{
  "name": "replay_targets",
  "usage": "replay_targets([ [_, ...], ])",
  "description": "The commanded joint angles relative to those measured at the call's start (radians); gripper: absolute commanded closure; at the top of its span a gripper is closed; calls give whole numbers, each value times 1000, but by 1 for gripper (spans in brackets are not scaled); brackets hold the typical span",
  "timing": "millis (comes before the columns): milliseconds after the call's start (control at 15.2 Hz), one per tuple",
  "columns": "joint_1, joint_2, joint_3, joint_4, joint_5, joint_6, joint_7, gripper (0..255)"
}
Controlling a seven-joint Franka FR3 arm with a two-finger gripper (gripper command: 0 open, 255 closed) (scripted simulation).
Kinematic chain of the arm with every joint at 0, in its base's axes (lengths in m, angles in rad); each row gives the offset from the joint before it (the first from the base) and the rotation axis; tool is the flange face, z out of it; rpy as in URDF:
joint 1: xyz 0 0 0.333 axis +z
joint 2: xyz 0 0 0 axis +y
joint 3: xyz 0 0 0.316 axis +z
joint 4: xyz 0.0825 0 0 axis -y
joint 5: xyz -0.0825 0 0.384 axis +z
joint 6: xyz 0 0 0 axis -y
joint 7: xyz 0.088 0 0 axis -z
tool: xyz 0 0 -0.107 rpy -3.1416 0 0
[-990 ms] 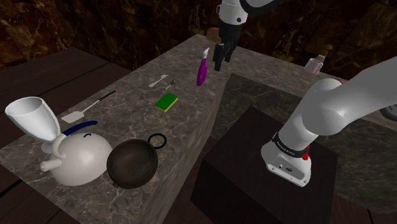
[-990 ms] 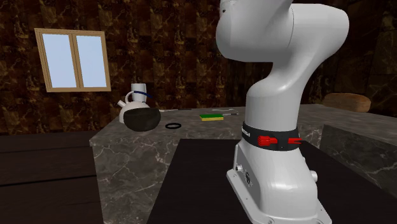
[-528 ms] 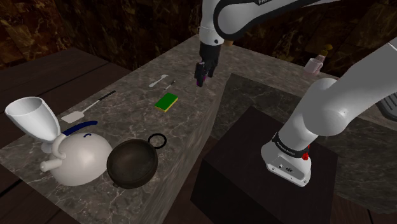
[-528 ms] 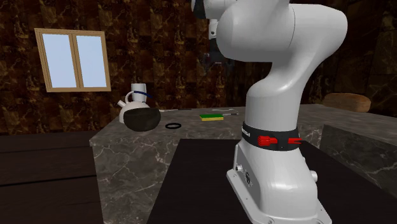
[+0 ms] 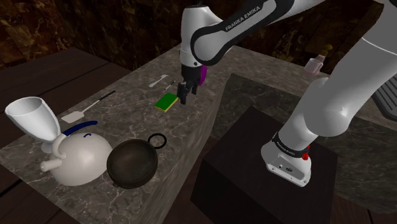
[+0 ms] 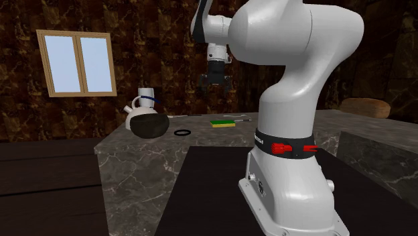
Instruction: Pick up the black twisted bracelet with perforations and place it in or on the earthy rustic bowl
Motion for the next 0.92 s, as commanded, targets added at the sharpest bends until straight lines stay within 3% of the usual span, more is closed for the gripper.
replay_targets([
  [0,11,77,11,29,8,45,4,0],
  [858,96,521,64,276,13,230,50,0],
])
